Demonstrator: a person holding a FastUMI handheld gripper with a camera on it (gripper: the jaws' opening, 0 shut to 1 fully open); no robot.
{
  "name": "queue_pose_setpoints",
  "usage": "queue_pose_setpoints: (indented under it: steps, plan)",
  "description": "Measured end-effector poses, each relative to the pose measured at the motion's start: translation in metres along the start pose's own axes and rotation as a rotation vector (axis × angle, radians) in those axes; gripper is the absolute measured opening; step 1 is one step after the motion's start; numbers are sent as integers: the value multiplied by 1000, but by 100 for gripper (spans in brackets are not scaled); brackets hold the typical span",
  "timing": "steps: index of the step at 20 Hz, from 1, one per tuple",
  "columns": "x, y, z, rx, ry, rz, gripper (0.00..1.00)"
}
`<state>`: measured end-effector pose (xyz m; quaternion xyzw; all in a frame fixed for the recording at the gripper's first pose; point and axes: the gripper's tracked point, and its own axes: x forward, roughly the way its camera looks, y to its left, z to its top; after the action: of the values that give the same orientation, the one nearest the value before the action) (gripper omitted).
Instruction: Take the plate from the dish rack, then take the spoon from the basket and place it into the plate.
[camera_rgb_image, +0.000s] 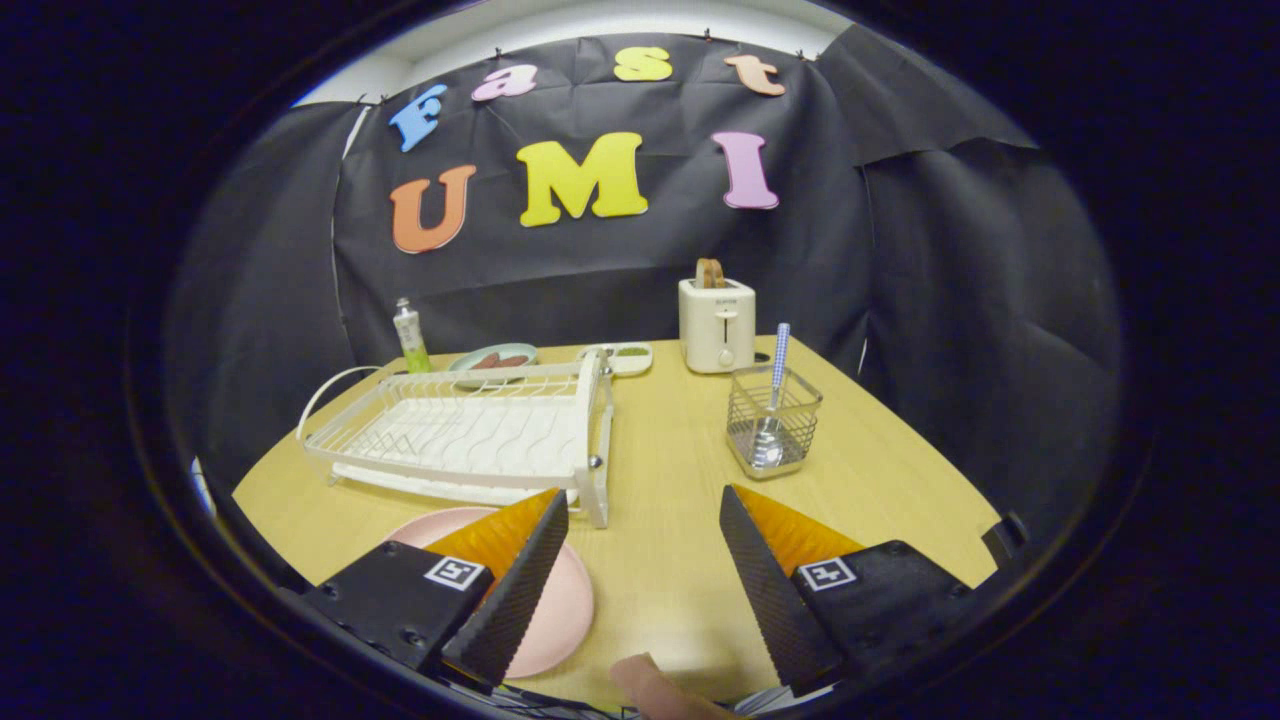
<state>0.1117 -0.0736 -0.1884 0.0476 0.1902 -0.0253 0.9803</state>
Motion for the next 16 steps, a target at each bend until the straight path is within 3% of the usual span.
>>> queue_pose_setpoints:
  steps: [3,8,13,16]
  plan:
    - [9,-34,30,-6,-76,-47,100]
    - [51,-88,61,-57,-80,-125,100]
    - [108,-119,100,-73,-89,-141,100]
    - [145,-124,112,-34,-55,-96,100]
